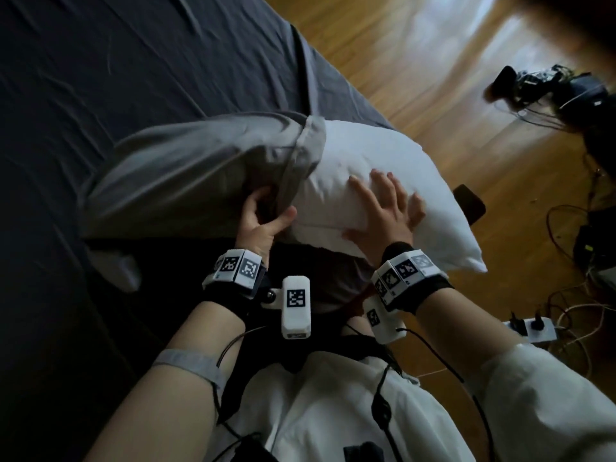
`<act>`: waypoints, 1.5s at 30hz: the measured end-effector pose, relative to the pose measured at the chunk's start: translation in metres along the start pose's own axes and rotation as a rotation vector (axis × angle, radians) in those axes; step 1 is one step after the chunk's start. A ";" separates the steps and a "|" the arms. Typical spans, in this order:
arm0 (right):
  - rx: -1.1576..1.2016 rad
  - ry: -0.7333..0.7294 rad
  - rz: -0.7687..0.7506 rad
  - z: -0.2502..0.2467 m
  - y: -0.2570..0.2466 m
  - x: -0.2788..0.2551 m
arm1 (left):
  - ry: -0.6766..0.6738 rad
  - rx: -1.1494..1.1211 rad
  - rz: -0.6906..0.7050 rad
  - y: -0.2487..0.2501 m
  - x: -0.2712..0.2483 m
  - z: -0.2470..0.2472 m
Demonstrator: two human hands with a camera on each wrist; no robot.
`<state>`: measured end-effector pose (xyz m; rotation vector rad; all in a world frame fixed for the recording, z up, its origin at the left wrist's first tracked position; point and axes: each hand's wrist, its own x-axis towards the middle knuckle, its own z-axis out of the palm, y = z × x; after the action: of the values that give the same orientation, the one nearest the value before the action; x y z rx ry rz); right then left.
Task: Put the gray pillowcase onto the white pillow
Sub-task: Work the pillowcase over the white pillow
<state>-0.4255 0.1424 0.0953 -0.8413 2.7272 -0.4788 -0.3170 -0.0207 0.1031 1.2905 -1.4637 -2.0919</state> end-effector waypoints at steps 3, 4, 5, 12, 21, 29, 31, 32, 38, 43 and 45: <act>0.098 0.119 -0.012 -0.006 -0.001 0.025 | 0.057 0.286 0.016 0.014 0.006 0.006; 0.107 0.122 0.021 -0.011 -0.003 0.031 | 0.058 0.355 0.004 0.016 0.007 0.009; 0.100 0.096 0.059 -0.016 -0.005 0.034 | 0.048 0.410 -0.019 0.017 0.007 0.012; 0.236 -0.044 0.153 -0.025 -0.024 0.044 | -0.230 0.449 -0.163 -0.006 -0.017 0.036; 0.157 -0.388 0.015 0.004 0.004 0.026 | -0.406 0.387 -0.387 0.004 0.003 0.020; 0.178 -0.405 -0.140 0.031 0.044 0.004 | -0.065 0.713 -0.259 -0.004 0.041 0.051; 0.091 -0.379 -0.077 0.029 0.047 0.006 | -0.055 0.784 -0.230 -0.015 0.056 0.054; 0.075 -0.400 -0.053 0.030 0.049 0.007 | -0.068 0.816 -0.223 -0.015 0.060 0.058; 0.212 -0.516 -0.141 0.060 0.055 0.013 | -0.322 0.860 -0.165 -0.013 0.054 0.099; 0.249 -0.655 -0.187 0.048 0.083 0.023 | -0.547 0.708 -0.310 -0.031 0.038 0.099; 0.339 -0.669 -0.142 0.030 0.095 0.035 | -0.529 0.785 -0.315 -0.041 0.039 0.080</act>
<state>-0.4917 0.1892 0.0274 -0.9013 1.9242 -0.5463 -0.3920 0.0213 0.0552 1.3093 -2.6547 -2.2457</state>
